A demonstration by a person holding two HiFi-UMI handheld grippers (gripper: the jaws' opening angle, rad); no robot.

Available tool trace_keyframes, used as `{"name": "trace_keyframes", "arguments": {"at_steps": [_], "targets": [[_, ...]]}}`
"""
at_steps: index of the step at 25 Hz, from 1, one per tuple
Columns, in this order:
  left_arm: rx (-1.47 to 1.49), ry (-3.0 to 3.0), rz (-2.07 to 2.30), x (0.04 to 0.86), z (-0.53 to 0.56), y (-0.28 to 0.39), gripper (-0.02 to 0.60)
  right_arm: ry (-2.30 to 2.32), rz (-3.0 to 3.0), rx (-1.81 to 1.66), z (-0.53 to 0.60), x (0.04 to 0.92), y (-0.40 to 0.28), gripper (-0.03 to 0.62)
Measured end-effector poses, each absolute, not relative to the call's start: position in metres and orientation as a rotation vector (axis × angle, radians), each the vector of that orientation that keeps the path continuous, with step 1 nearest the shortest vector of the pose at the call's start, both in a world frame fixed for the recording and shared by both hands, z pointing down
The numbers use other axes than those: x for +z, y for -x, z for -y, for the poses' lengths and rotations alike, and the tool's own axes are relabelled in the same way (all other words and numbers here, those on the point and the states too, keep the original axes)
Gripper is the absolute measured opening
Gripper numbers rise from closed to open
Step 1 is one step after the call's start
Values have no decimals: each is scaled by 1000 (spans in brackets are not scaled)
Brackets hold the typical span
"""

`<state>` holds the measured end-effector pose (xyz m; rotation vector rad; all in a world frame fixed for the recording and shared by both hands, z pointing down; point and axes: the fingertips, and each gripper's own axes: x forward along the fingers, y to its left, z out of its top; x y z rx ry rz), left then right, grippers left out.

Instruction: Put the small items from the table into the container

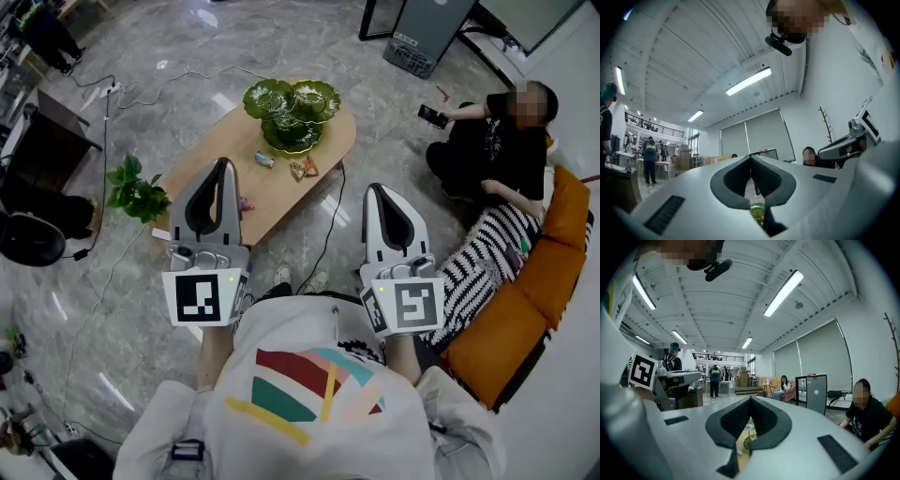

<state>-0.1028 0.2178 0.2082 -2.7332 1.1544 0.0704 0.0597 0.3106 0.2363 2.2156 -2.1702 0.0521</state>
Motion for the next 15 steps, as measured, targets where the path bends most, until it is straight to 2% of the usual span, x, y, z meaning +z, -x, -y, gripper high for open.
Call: {"name": "trace_keyframes", "arguments": {"at_steps": [9,15], "targets": [[54,2702,-1146,217,-227,78,8,-2213,2219,75,-315,248,-89,14],[30,2662,-1207,213,-215,88,8,-2230,2250,107,-317,249,-92,12]]}}
